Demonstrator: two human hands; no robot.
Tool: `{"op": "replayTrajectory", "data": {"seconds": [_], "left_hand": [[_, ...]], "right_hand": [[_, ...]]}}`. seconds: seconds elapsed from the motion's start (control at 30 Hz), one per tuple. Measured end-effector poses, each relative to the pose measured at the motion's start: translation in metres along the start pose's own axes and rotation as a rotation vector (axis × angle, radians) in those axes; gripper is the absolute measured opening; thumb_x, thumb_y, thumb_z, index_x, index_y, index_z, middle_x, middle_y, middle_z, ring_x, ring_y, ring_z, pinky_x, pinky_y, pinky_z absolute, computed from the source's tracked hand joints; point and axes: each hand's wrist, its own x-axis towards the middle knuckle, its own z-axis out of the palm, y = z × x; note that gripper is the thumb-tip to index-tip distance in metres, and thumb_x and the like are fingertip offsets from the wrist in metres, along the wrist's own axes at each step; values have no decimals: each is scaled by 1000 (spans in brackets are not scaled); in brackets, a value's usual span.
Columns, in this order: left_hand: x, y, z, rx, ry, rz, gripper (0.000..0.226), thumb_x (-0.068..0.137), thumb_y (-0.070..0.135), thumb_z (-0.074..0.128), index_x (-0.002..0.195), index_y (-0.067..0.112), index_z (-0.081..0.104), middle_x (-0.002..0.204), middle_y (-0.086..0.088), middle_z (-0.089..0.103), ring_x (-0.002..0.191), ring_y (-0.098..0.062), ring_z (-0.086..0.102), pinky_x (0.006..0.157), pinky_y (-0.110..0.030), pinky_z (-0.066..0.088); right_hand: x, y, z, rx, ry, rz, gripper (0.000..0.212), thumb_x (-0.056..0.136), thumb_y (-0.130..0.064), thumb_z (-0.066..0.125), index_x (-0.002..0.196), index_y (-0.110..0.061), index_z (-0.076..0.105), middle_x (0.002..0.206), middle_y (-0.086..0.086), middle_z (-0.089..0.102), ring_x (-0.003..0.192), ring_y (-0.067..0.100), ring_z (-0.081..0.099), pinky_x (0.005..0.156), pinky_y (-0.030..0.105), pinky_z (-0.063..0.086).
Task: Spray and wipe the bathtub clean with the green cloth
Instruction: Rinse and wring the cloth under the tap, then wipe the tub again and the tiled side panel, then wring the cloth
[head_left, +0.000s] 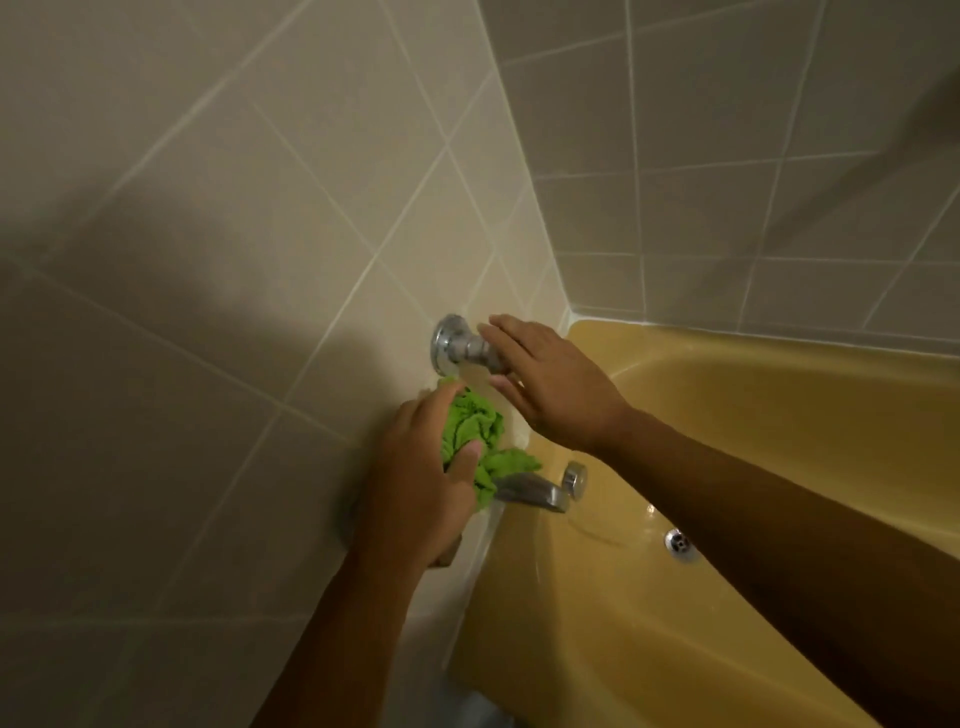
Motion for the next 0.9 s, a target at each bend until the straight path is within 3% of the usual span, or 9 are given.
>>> {"op": "replayTrajectory", "data": {"seconds": [0.07, 0.17, 0.27, 0.33, 0.4, 0.5, 0.6, 0.73, 0.9], "left_hand": [[1, -15, 3, 28, -15, -57, 59, 95, 26, 70, 149, 36, 48, 142, 5, 54, 127, -16, 52, 98, -29, 38], [-1, -28, 10, -19, -39, -117, 55, 95, 29, 69, 143, 47, 49, 145, 12, 54, 133, -17, 52, 110, -43, 46], [2, -31, 14, -58, -45, -116, 55, 96, 27, 70, 143, 47, 51, 147, 14, 53, 136, -16, 51, 110, -48, 47], [4, -34, 14, -81, -29, -111, 54, 94, 26, 71, 141, 46, 53, 144, 14, 55, 132, -15, 53, 109, -47, 48], [5, -36, 15, -96, -51, -108, 54, 94, 25, 71, 140, 47, 53, 143, 16, 56, 131, -14, 54, 109, -46, 48], [7, -39, 17, -106, -46, -108, 53, 94, 26, 71, 140, 46, 54, 142, 17, 56, 131, -12, 54, 109, -44, 48], [7, -40, 18, -96, -24, -97, 52, 94, 28, 72, 139, 46, 55, 141, 18, 58, 129, -11, 55, 107, -43, 50], [6, -41, 17, -92, -24, -88, 51, 94, 28, 71, 140, 46, 55, 141, 18, 57, 129, -10, 54, 108, -40, 49], [7, -44, 20, -112, -20, -80, 52, 94, 28, 71, 139, 46, 55, 141, 19, 57, 129, -9, 55, 108, -42, 50]], "right_hand": [[8, 0, 7, 92, 44, 101, 53, 108, -45, 44, 145, -7, 48, 137, 15, 56, 111, 34, 58, 92, 46, 49], [22, -16, 5, 375, 91, 436, 55, 108, -50, 32, 122, -7, 62, 106, 16, 69, 93, 34, 66, 77, 43, 53], [38, -12, -6, 1071, -234, 1019, 62, 107, -51, 29, 97, -4, 68, 80, 14, 73, 58, 26, 64, 52, 28, 41], [36, -3, -11, 1190, -446, 1175, 53, 105, -43, 34, 94, -5, 68, 80, 10, 73, 53, 20, 61, 50, 24, 33], [28, 4, -3, 899, -314, 1122, 53, 109, -39, 33, 102, -1, 69, 89, 11, 75, 65, 26, 69, 57, 29, 49], [17, -12, 14, 438, 374, 631, 46, 110, -42, 34, 115, -10, 66, 109, 8, 70, 100, 27, 65, 82, 36, 50], [28, -23, 29, 209, 293, 227, 47, 105, -49, 48, 130, -10, 61, 125, 8, 63, 113, 22, 56, 86, 32, 45], [49, -21, 39, 136, 367, 365, 31, 97, -28, 50, 78, -6, 60, 70, 8, 56, 62, 29, 52, 54, 35, 34], [58, -26, 30, 268, 304, 607, 33, 89, -28, 46, 65, -7, 51, 55, 4, 47, 54, 25, 46, 49, 32, 24]]}}
